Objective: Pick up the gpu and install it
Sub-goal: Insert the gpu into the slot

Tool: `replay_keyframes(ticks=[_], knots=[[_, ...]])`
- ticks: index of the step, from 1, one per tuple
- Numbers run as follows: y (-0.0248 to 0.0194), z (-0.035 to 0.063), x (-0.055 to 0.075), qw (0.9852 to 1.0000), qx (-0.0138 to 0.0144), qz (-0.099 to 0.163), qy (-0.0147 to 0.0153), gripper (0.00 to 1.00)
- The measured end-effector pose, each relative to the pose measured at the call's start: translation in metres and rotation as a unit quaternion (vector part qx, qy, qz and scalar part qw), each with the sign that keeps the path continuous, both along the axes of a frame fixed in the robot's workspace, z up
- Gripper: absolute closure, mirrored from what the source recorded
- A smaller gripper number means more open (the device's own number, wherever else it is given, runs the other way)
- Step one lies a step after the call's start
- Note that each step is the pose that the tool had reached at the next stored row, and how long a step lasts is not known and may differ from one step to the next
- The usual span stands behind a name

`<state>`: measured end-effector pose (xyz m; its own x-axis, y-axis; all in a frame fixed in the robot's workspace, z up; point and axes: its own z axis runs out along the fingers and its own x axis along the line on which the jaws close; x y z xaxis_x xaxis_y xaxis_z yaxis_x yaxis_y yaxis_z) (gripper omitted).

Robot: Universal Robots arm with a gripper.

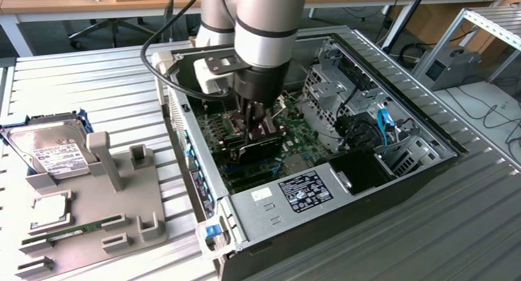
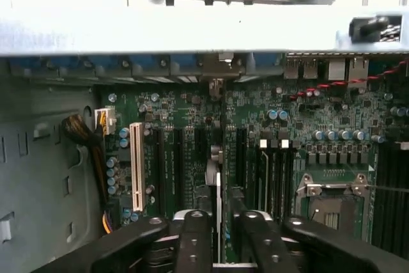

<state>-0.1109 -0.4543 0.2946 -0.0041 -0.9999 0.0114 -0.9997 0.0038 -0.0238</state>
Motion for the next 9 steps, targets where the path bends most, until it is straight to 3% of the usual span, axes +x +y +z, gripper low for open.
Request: replay_keyframes(ticks=[2, 4, 9], knots=[[0.0, 0.0, 0.01, 1.0, -0.0001, 0.0, 0.0071, 0.87], [0.0, -0.0001, 0.018, 0.9999, -0.0001, 0.0, 0.0131, 0.89], [-0.0001, -0.0001, 0.022, 0.9999, -0.0003, 0.0, 0.0151, 0.89]])
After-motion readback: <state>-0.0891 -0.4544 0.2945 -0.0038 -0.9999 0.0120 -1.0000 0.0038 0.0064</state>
